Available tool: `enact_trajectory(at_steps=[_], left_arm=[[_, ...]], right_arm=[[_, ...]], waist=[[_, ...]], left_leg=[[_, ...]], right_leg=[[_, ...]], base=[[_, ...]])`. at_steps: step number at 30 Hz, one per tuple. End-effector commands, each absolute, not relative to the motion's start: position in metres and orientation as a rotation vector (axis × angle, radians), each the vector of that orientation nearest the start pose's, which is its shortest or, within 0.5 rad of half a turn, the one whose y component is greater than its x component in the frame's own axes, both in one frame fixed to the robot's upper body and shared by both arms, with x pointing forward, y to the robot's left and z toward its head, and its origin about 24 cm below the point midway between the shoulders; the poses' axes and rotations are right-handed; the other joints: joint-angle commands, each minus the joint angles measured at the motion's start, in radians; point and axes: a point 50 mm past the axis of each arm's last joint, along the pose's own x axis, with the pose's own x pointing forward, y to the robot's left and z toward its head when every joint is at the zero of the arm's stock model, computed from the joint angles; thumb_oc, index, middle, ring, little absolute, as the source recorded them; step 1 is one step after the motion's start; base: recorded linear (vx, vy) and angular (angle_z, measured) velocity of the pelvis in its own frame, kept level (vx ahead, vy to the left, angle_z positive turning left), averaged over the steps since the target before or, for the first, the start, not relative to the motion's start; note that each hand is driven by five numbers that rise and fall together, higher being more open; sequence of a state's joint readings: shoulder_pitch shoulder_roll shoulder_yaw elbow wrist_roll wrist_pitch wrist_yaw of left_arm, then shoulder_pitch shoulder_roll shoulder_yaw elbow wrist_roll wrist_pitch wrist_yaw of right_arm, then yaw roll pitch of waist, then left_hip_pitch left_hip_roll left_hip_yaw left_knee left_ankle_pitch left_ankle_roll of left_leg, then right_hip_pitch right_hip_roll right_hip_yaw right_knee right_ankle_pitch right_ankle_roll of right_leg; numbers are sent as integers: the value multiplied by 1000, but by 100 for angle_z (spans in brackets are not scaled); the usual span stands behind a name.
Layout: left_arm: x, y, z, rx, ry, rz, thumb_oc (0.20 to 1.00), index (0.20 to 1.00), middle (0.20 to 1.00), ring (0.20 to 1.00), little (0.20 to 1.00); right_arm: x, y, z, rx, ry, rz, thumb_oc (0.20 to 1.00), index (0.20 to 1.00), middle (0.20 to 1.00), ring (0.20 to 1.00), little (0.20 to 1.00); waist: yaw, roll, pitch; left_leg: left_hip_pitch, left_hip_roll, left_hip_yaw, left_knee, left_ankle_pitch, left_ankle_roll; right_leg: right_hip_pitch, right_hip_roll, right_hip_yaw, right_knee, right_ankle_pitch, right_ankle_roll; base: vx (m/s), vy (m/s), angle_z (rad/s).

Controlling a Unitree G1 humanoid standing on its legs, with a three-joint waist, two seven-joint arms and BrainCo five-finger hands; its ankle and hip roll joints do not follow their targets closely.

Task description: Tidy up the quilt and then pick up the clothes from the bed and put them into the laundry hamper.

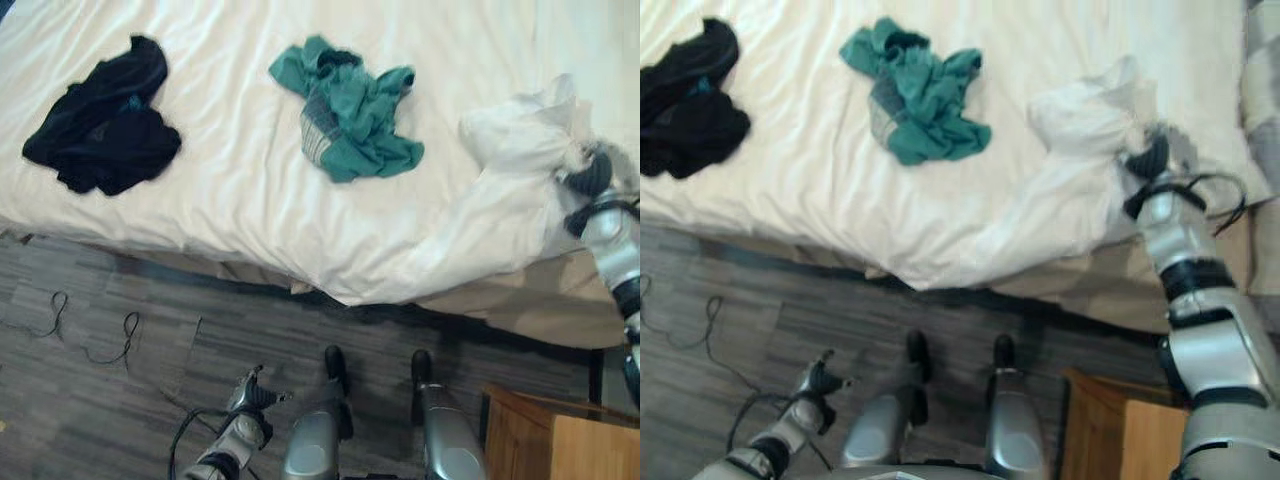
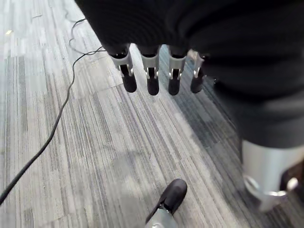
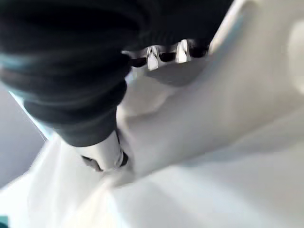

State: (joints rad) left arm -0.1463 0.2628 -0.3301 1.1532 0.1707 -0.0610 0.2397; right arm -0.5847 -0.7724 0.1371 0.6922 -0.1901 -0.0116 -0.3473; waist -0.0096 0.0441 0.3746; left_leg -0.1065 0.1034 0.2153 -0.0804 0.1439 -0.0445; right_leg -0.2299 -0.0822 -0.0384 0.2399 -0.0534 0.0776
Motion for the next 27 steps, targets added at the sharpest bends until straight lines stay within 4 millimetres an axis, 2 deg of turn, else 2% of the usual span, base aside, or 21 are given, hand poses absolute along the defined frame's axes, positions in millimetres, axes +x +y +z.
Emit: enact_trajectory(at_steps=[1, 3, 4, 6, 7, 8, 9, 10, 12, 14, 16, 17, 19, 20, 21, 22, 23, 24, 25, 27], left_arm=[[147, 233, -144, 764, 1004, -48, 1000, 1000, 1000, 1000, 1000], [145, 233, -144, 764, 1010, -54, 1000, 1000, 1000, 1000, 1000], [144, 232, -145, 752, 1017, -61, 1000, 1000, 1000, 1000, 1000], [143, 233, -145, 754, 1018, -62, 1000, 1000, 1000, 1000, 1000], [142, 231, -146, 730, 1023, -52, 1000, 1000, 1000, 1000, 1000], [142, 231, -146, 730, 1024, -52, 1000, 1000, 1000, 1000, 1000], [139, 232, -147, 724, 1037, -54, 1000, 1000, 1000, 1000, 1000], [139, 232, -147, 725, 1038, -55, 1000, 1000, 1000, 1000, 1000], [136, 235, -147, 722, 1055, -42, 1000, 1000, 1000, 1000, 1000], [136, 235, -148, 722, 1055, -43, 1000, 1000, 1000, 1000, 1000], [133, 235, -149, 731, 1065, -44, 1000, 1000, 1000, 1000, 1000], [130, 233, -150, 738, 1072, -46, 1000, 1000, 1000, 1000, 1000], [128, 230, -151, 748, 1078, -57, 1000, 1000, 1000, 1000, 1000], [128, 230, -151, 748, 1077, -57, 1000, 1000, 1000, 1000, 1000], [127, 229, -152, 756, 1078, -65, 1000, 1000, 1000, 1000, 1000], [128, 229, -152, 762, 1075, -70, 1000, 1000, 1000, 1000, 1000], [129, 229, -151, 761, 1074, -69, 1000, 1000, 1000, 1000, 1000], [132, 228, -150, 772, 1058, -76, 1000, 1000, 1000, 1000, 1000], [133, 228, -150, 769, 1057, -73, 1000, 1000, 1000, 1000, 1000], [139, 226, -148, 774, 1030, -74, 1000, 1000, 1000, 1000, 1000]], right_arm=[[295, -356, 89, -908, 157, -526, 1000, 1000, 1000, 1000, 1000], [268, -360, 53, -809, 259, -538, 1000, 1000, 1000, 1000, 1000], [243, -361, 21, -726, 370, -546, 1000, 1000, 1000, 1000, 1000], [242, -361, 20, -725, 372, -546, 1000, 1000, 1000, 1000, 1000], [208, -360, -17, -586, 502, -608, 1000, 1000, 1000, 1000, 1000], [207, -360, -18, -586, 503, -609, 1000, 1000, 1000, 1000, 1000], [187, -361, -35, -529, 578, -643, 1000, 1000, 1000, 1000, 1000], [187, -361, -35, -529, 579, -643, 1000, 1000, 1000, 1000, 1000], [171, -371, -32, -522, 580, -726, 1000, 1000, 1000, 1000, 1000], [170, -371, -32, -522, 582, -728, 1000, 1000, 1000, 1000, 1000], [169, -386, -8, -581, 487, -829, 1000, 1000, 1000, 1000, 1000], [180, -392, 23, -638, 343, -887, 1000, 1000, 1000, 1000, 1000], [197, -391, 60, -721, 172, -915, 1000, 1000, 1000, 1000, 1000], [196, -391, 60, -722, 172, -915, 827, 827, 827, 827, 827], [215, -387, 102, -827, -8, -931, 200, 200, 200, 200, 200], [224, -383, 120, -855, -89, -932, 200, 200, 200, 200, 200], [225, -382, 120, -856, -90, -932, 200, 200, 200, 200, 200], [244, -370, 159, -896, -258, -927, 200, 200, 200, 200, 200], [245, -369, 160, -896, -260, -927, 200, 200, 200, 200, 200], [265, -353, 186, -869, -382, -903, 200, 200, 200, 200, 200]], waist=[[-35, -68, -103], [-52, -81, -119], [-66, -90, -133], [-63, -91, -135], [-82, -99, -150], [-81, -100, -151], [-91, -104, -159], [-90, -104, -159], [-106, -106, -166], [-105, -106, -166], [-113, -105, -171], [-114, -103, -171], [-108, -101, -168], [-108, -100, -168], [-98, -97, -160], [-90, -97, -159], [-92, -96, -159], [-73, -92, -147], [-76, -91, -147], [-56, -82, -128]], left_leg=[[138, 32, 49, -6, -144, -73], [157, 34, 64, -7, -154, -71], [170, 36, 75, -7, -161, -70], [170, 36, 77, -7, -162, -70], [184, 37, 91, -7, -168, -69], [185, 37, 92, -7, -168, -68], [191, 37, 96, -7, -172, -69], [192, 37, 96, -7, -172, -69], [201, 39, 99, -7, -177, -70], [202, 39, 99, -7, -178, -70], [205, 39, 95, -7, -183, -69], [207, 38, 90, -7, -186, -68], [208, 37, 83, -7, -188, -66], [208, 38, 83, -7, -188, -66], [209, 37, 74, -7, -193, -65], [201, 37, 71, -7, -187, -65], [201, 37, 71, -7, -187, -65], [192, 37, 62, -7, -182, -65], [190, 37, 61, -7, -182, -65], [171, 36, 51, -7, -172, -66]], right_leg=[[101, -30, 16, -213, 28, 79], [119, -30, 25, -235, 39, 83], [131, -29, 36, -249, 47, 88], [130, -29, 37, -250, 48, 88], [141, -33, 46, -262, 57, 95], [141, -33, 47, -262, 57, 95], [148, -35, 48, -265, 58, 97], [148, -35, 48, -265, 58, 97], [154, -39, 50, -262, 58, 100], [155, -39, 50, -262, 58, 100], [161, -45, 44, -259, 55, 102], [163, -47, 43, -258, 53, 102], [164, -49, 41, -256, 50, 101], [164, -49, 41, -256, 49, 102], [166, -50, 38, -253, 41, 101], [160, -50, 39, -254, 46, 98], [159, -50, 39, -253, 45, 98], [151, -51, 38, -250, 44, 96], [149, -50, 38, -249, 44, 96], [131, -52, 36, -244, 43, 93]], base=[[111, 41, -16], [73, 52, -29], [50, 44, -28], [35, 36, -26], [28, 51, -29], [39, 76, -26], [12, 26, -18], [20, 39, -21], [10, 43, -19], [7, 27, -11], [12, 50, -8], [11, 47, -1], [0, 0, 0], [-29, -12, 3], [-35, -20, 7], [-35, -21, 7], [-65, -37, 12], [-42, -23, 16], [-77, -38, 12], [-91, -33, 9]])
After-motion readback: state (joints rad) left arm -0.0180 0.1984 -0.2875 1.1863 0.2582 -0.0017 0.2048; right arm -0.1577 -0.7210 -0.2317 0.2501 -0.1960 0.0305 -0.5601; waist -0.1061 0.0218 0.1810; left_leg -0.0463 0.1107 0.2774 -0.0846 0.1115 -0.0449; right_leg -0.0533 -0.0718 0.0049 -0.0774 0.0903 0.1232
